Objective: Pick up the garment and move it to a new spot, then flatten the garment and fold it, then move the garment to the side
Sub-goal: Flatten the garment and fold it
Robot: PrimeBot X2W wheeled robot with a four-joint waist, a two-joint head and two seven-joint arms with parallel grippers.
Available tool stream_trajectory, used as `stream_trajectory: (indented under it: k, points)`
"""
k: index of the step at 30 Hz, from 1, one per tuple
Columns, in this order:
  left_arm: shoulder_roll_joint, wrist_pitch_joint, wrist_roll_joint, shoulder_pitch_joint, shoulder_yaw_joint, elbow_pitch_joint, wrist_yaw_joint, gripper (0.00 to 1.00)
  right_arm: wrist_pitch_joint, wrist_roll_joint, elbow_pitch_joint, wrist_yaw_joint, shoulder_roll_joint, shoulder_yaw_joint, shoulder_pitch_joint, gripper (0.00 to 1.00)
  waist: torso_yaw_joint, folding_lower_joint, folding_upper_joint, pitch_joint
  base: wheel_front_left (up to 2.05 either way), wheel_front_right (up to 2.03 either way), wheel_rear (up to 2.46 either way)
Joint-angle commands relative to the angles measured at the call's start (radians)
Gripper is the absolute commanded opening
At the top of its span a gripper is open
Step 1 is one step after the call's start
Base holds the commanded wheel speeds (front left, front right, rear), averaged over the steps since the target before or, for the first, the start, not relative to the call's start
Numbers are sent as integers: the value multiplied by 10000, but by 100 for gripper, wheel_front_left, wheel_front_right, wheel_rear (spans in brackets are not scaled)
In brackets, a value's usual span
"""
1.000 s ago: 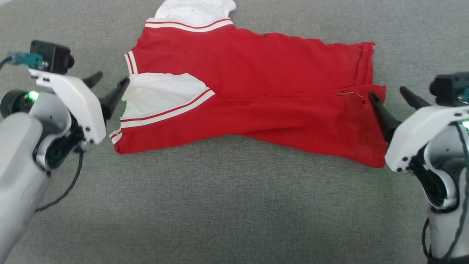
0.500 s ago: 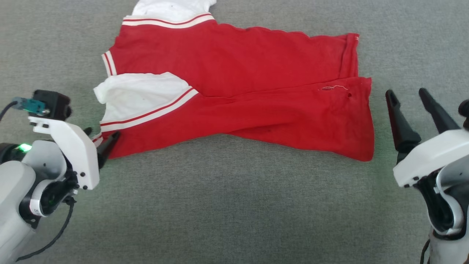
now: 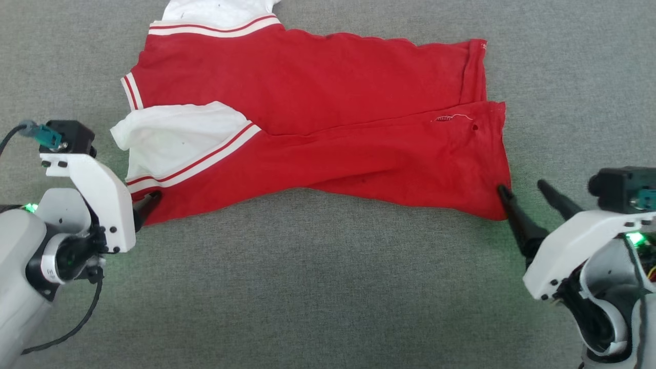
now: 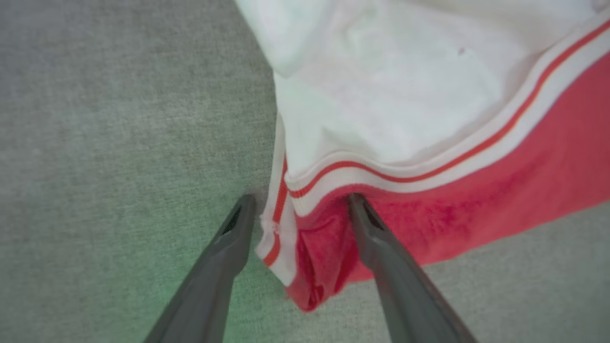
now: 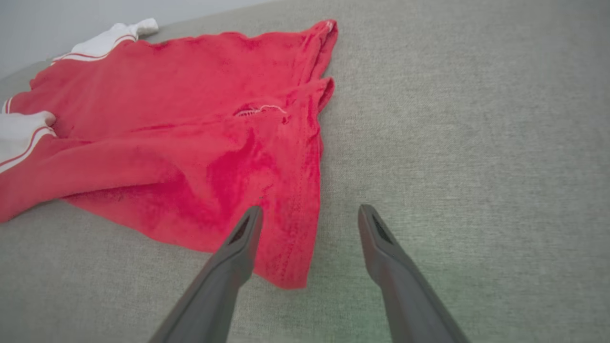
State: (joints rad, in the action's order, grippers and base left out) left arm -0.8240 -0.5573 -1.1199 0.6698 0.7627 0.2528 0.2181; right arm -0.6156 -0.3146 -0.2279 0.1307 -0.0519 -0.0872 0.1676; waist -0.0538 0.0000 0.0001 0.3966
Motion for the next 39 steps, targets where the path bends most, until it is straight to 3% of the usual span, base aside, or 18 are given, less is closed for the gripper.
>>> stream_trajectory:
  k: [1,13,22,23,24,25,31,39]
  points:
    - [343,-503,-204,-291,461,364,-173,0,-455,40,-49,0,14,72,-76,100,32,0,-1,-14,0,0,0]
    - [967,-353,123,395,644,602,-683,0,-2539,529,682,0,-328,154,989,100,586,0,-1,-77,0,0,0]
    - [1413,-126,174,669,704,926,-955,0,-4168,334,2863,3,-369,567,1593,100,1068,0,-1,-133,0,0,0]
    - [1454,-77,167,694,688,980,-948,0,-4297,331,3062,3,-433,712,1632,93,1103,0,-1,-143,0,0,0]
    - [1479,-31,151,706,672,1036,-962,0,-4342,225,3230,11,-457,817,1685,33,1131,0,-1,-154,0,0,0]
    - [1486,-27,154,719,673,1078,-1008,0,-4305,226,3326,11,-519,843,1779,0,1160,0,-1,-166,0,0,0]
    - [1370,208,131,763,492,1175,-1076,0,-4254,-64,3294,0,-1040,900,2250,0,1246,0,-1,-310,0,0,0]
    - [834,302,56,672,200,603,-822,0,-4814,-912,2523,0,-2082,868,2513,0,1327,0,-1,-586,0,0,0]
